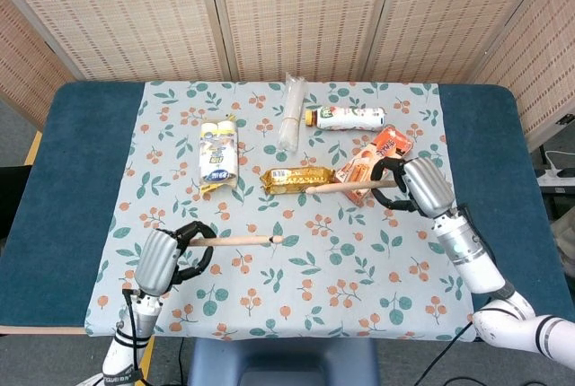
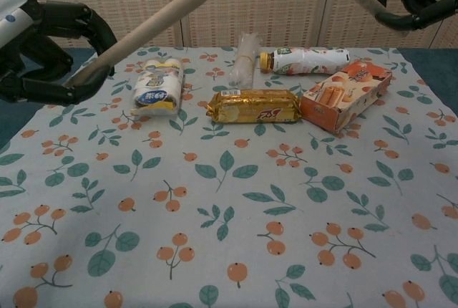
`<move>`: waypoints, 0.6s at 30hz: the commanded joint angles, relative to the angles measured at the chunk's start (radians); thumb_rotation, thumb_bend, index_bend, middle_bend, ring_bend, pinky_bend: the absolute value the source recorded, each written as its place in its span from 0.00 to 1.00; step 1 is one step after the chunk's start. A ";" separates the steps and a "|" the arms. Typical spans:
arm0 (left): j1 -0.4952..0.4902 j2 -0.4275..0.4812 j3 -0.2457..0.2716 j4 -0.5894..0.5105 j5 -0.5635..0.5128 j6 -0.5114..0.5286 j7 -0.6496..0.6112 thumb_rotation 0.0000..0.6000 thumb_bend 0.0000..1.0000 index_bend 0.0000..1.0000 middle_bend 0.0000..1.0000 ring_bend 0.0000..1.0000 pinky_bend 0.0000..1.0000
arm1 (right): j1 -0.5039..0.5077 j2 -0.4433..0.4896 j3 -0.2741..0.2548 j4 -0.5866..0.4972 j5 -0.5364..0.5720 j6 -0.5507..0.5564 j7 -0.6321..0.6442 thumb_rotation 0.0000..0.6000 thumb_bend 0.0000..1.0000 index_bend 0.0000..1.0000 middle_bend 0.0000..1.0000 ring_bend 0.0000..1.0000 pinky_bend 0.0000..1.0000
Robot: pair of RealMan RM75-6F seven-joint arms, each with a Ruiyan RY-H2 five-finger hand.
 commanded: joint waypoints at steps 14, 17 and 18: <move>-0.023 -0.036 0.019 0.023 0.000 -0.032 0.038 1.00 0.51 0.76 0.81 1.00 1.00 | 0.067 -0.009 -0.014 -0.046 0.031 -0.186 0.095 1.00 1.00 0.72 0.67 0.80 0.97; -0.031 -0.051 0.014 0.053 -0.015 -0.047 0.026 1.00 0.51 0.76 0.81 1.00 1.00 | 0.090 0.030 -0.029 -0.080 0.020 -0.258 0.165 1.00 1.00 0.72 0.67 0.80 0.97; -0.036 -0.056 0.011 0.064 -0.022 -0.054 0.022 1.00 0.51 0.76 0.81 1.00 1.00 | 0.102 0.049 -0.036 -0.093 0.013 -0.292 0.204 1.00 1.00 0.72 0.67 0.80 0.97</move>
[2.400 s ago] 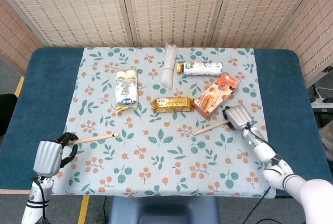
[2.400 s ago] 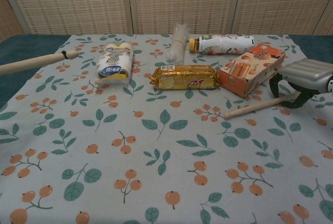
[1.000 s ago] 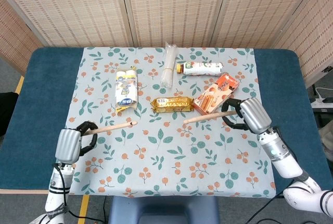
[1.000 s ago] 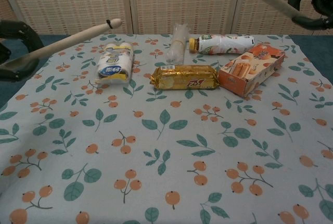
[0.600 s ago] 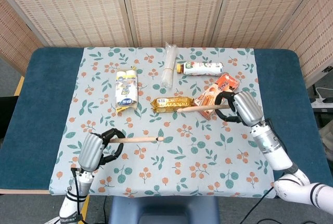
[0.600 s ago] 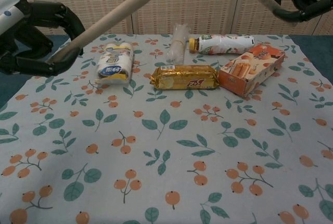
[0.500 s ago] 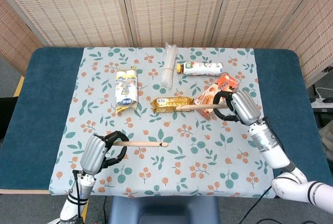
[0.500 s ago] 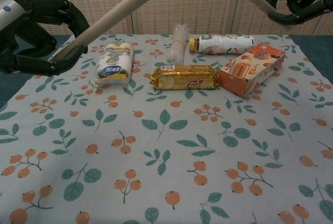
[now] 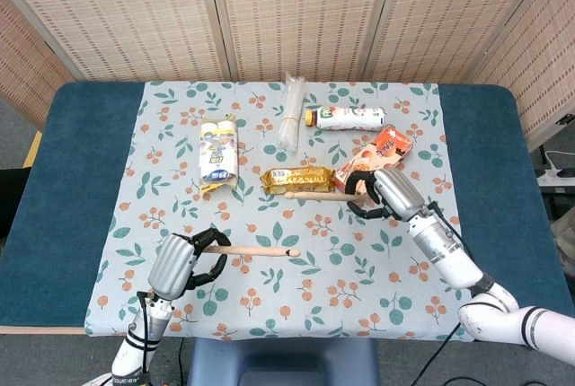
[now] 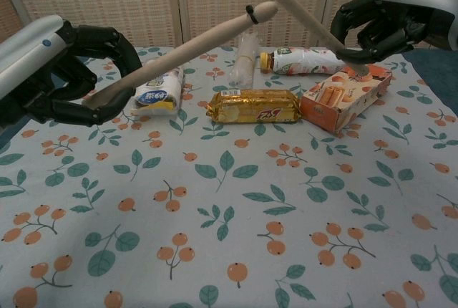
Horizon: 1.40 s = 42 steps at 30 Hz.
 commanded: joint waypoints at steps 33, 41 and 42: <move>-0.096 -0.107 -0.013 0.231 -0.027 -0.077 -0.052 1.00 0.51 0.76 0.82 1.00 1.00 | 0.082 0.071 -0.075 -0.047 -0.063 -0.094 -0.130 1.00 1.00 0.72 0.67 0.81 0.98; -0.101 -0.099 -0.015 0.214 -0.092 -0.134 0.032 1.00 0.51 0.76 0.82 1.00 1.00 | 0.059 0.045 -0.080 -0.088 -0.053 -0.042 -0.422 1.00 1.00 0.72 0.67 0.81 0.98; -0.101 -0.096 -0.017 0.205 -0.103 -0.140 0.042 1.00 0.51 0.76 0.82 1.00 1.00 | 0.057 0.045 -0.082 -0.096 -0.051 -0.042 -0.441 1.00 1.00 0.72 0.67 0.81 0.98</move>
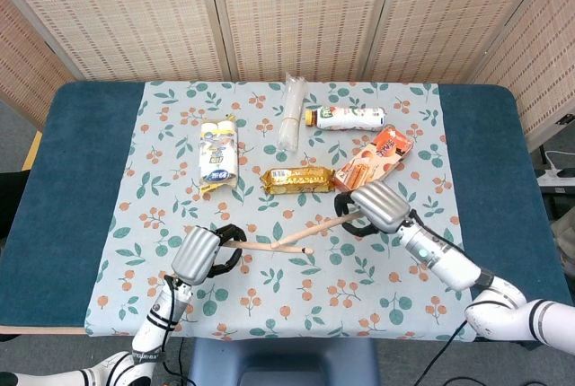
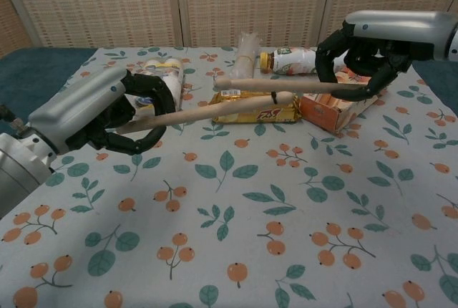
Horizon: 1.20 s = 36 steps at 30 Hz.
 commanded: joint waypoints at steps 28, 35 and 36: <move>0.059 0.213 0.059 -0.156 0.043 0.072 0.170 1.00 0.51 0.76 0.82 1.00 1.00 | -0.146 -0.067 0.043 0.102 0.065 0.245 -0.016 1.00 1.00 0.72 0.67 0.78 0.98; 0.063 0.254 0.134 -0.097 0.128 0.060 0.134 1.00 0.50 0.58 0.70 0.92 0.99 | -0.153 -0.055 -0.009 0.190 0.085 0.140 -0.024 1.00 0.98 0.51 0.48 0.51 0.91; 0.068 0.248 0.146 -0.074 0.139 0.063 0.133 1.00 0.50 0.54 0.67 0.89 0.98 | -0.158 -0.064 -0.011 0.207 0.092 0.138 -0.030 1.00 0.93 0.48 0.45 0.47 0.89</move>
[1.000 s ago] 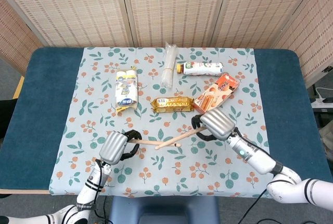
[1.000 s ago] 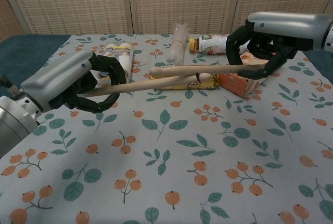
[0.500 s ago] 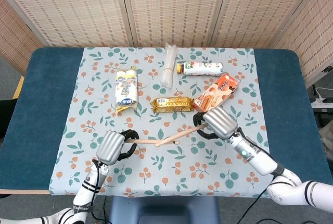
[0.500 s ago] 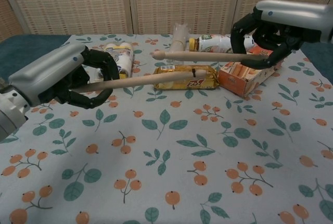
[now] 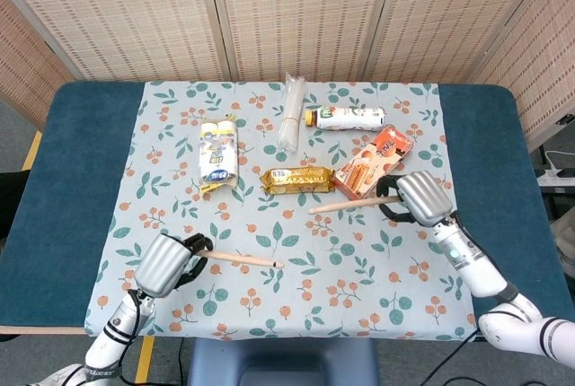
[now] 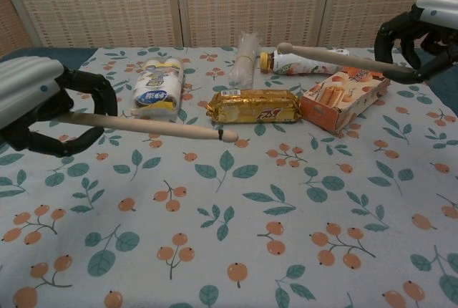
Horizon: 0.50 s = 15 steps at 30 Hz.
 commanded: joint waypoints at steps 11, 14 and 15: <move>0.021 -0.093 0.023 0.189 0.027 0.024 -0.088 1.00 0.45 0.28 0.38 0.60 0.84 | -0.024 -0.058 -0.026 0.131 0.047 -0.087 0.032 1.00 0.38 0.30 0.23 0.17 0.69; 0.026 -0.115 0.022 0.208 0.029 0.033 -0.079 1.00 0.45 0.28 0.38 0.60 0.85 | -0.029 -0.068 -0.029 0.146 0.039 -0.084 0.036 1.00 0.38 0.30 0.23 0.15 0.68; 0.026 -0.117 0.024 0.210 0.033 0.033 -0.077 1.00 0.45 0.28 0.38 0.60 0.85 | -0.030 -0.069 -0.030 0.148 0.038 -0.083 0.036 1.00 0.38 0.30 0.23 0.14 0.68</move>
